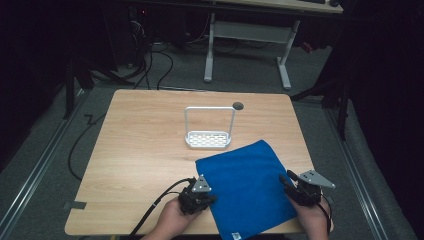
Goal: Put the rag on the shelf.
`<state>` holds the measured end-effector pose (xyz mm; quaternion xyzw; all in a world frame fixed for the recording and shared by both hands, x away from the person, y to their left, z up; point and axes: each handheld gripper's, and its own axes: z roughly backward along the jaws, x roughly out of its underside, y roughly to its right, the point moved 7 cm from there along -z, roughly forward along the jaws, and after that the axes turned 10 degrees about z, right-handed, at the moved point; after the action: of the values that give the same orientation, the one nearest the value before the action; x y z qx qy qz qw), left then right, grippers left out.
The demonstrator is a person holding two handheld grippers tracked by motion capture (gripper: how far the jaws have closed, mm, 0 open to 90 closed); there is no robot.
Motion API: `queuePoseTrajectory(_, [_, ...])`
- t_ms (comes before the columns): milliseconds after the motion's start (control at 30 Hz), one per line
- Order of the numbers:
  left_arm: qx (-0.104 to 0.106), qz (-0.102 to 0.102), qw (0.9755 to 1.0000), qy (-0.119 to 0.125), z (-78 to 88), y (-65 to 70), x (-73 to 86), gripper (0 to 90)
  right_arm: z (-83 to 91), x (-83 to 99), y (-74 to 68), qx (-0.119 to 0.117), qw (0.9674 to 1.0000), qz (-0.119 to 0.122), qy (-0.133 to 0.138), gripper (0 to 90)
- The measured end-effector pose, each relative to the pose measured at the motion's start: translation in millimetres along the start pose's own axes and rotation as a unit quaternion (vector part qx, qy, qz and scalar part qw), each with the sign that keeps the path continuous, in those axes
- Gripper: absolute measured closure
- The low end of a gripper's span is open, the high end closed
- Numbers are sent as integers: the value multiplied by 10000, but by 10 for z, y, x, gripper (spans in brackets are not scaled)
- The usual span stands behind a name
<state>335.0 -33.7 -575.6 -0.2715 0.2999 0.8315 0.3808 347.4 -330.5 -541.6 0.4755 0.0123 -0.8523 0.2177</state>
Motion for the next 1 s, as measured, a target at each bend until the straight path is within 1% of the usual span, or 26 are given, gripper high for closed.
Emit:
queuePoseTrajectory(33, [-25, 88, 10000, -3, 38, -49, 15, 900, 1, 1, 7, -13, 10000, -6, 16, 615])
queuePoseTrajectory(67, [-25, 88, 10000, -3, 38, -49, 15, 900, 0, 2, 7, -28, 10000, -21, 13, 620])
queuePoseTrajectory(100, [-63, 192, 9998, -10, 80, -103, 33, 900, -2, 1, 6, -52, 10000, -32, 26, 630])
queuePoseTrajectory(133, [-63, 192, 9998, -10, 80, -103, 33, 900, -6, 2, 3, -85, 10000, -25, 19, 639])
queuePoseTrajectory(167, [-94, 291, 9995, -8, 125, -149, 56, 900, -11, 5, -8, -126, 9999, -53, 3, 648])
queuePoseTrajectory(233, [-141, 329, 9994, -28, 173, -192, 84, 900, -32, 9, -33, -222, 9997, -37, -28, 685])
queuePoseTrajectory(267, [-141, 329, 9994, -28, 173, -192, 84, 900, -32, 9, -33, -222, 9997, -37, -28, 685])
queuePoseTrajectory(300, [-153, 397, 9991, -20, 211, -232, 104, 900, -39, 11, -51, -259, 9996, -33, -67, 707])
queuePoseTrajectory(333, [-150, 429, 9990, -30, 228, -251, 113, 900, -60, 14, -74, -317, 9994, 30, -115, 763])
queuePoseTrajectory(400, [-158, 509, 9986, -14, 260, -292, 128, 900, -93, 35, -99, -409, 9988, 18, -256, 833])
queuePoseTrajectory(433, [-192, 527, 9984, 2, 274, -313, 133, 900, -122, 50, -108, -478, 9984, 13, -318, 861])
queuePoseTrajectory(500, [-247, 545, 9982, 14, 296, -348, 139, 900, -180, 80, -128, -574, 9973, 50, -451, 889])
queuePoseTrajectory(567, [-300, 553, 9980, 14, 315, -376, 145, 900, -225, 85, -153, -608, 9967, 65, -525, 898])
queuePoseTrajectory(633, [-318, 553, 9980, 28, 335, -405, 154, 900, -270, 81, -185, -602, 9964, 144, -582, 898])
queuePoseTrajectory(700, [-381, 536, 9978, 59, 352, -432, 160, 900, -320, 85, -236, -625, 9957, 234, -650, 896])
queuePoseTrajectory(800, [-458, 567, 9973, 95, 390, -490, 174, 900, -373, 94, -285, -645, 9947, 336, -729, 897])
queuePoseTrajectory(867, [-476, 601, 9970, 117, 413, -524, 185, 900, -375, 87, -307, -672, 9943, 333, -753, 898])
queuePoseTrajectory(1000, [-554, 610, 9965, 153, 459, -585, 208, 900, -351, 86, -383, -749, 9934, 443, -751, 898])
